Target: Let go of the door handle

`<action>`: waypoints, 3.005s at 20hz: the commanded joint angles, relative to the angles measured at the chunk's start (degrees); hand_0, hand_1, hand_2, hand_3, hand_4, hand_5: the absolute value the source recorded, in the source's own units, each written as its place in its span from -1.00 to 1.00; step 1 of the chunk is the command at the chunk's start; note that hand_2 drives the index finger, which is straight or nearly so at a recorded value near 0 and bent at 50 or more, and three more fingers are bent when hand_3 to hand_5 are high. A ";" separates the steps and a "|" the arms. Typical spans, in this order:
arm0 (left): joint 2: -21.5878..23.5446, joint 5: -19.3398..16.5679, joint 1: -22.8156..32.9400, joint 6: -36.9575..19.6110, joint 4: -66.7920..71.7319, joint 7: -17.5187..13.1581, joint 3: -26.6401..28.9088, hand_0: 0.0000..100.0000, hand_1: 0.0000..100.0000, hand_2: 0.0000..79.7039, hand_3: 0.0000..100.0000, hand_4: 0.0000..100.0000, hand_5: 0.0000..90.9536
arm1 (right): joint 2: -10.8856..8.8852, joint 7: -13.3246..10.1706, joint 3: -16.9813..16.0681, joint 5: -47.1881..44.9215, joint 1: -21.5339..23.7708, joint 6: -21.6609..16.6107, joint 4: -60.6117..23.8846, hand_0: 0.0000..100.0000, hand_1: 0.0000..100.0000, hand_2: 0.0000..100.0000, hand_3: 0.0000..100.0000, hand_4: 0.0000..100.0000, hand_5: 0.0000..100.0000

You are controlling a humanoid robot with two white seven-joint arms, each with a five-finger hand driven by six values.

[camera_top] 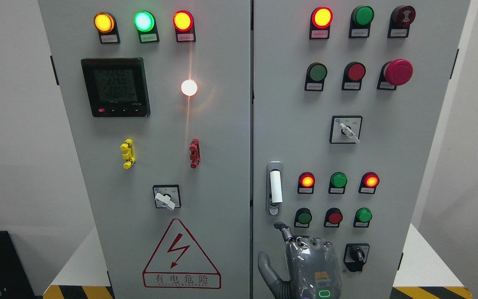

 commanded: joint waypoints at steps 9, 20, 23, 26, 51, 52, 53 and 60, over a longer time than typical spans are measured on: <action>0.00 0.00 0.00 -0.04 0.00 -0.04 0.00 -0.76 0.11 -1.00 -1.00 -1.00 -1.00 | -1.18 -0.14 -0.80 -0.26 1.00 -0.11 -3.51 -0.47 -0.58 0.64 0.70 0.57 0.66; 0.00 0.00 0.00 0.05 0.00 -0.04 0.00 -0.76 0.11 -1.00 -1.00 -1.00 -1.00 | -0.48 0.65 -1.50 0.00 -1.64 -0.20 -3.78 -0.54 -0.68 0.97 1.00 0.87 1.00; 0.00 0.00 0.00 -0.04 0.00 -0.04 0.00 -0.76 0.11 -1.00 -1.00 -1.00 -1.00 | -0.21 1.87 -1.50 0.27 -2.51 -0.11 -3.69 -0.56 -0.67 0.99 1.00 0.90 1.00; 0.00 0.00 0.00 -0.04 0.00 -0.04 0.00 -0.76 0.11 -1.00 -1.00 -1.00 -1.00 | 0.23 2.41 -1.50 0.53 -4.27 0.07 -3.43 -0.57 -0.64 1.00 1.00 0.91 1.00; 0.00 0.00 0.00 -0.04 0.00 -0.04 0.00 -0.76 0.11 -1.00 -1.00 -1.00 -1.00 | 2.25 2.32 -4.22 3.08 -12.80 0.33 5.27 -0.54 -0.34 0.98 1.00 0.89 1.00; 0.00 0.00 0.00 -0.04 0.00 -0.04 0.00 -0.76 0.11 -1.00 -1.00 -1.00 -1.00 | 2.34 2.32 -4.23 3.08 -12.80 0.33 5.27 -0.54 -0.34 0.98 1.00 0.89 1.00; 0.00 0.00 0.00 -0.04 0.00 -0.04 0.00 -0.76 0.11 -1.00 -1.00 -1.00 -1.00 | 2.25 2.32 -4.23 3.08 -12.80 0.33 5.27 -0.52 -0.35 0.97 1.00 0.89 1.00; 0.00 0.00 0.00 -0.04 0.00 -0.04 0.00 -0.76 0.11 -1.00 -1.00 -1.00 -1.00 | 2.60 2.32 -4.40 3.08 -13.06 0.33 5.54 -0.50 -0.34 0.96 1.00 0.88 1.00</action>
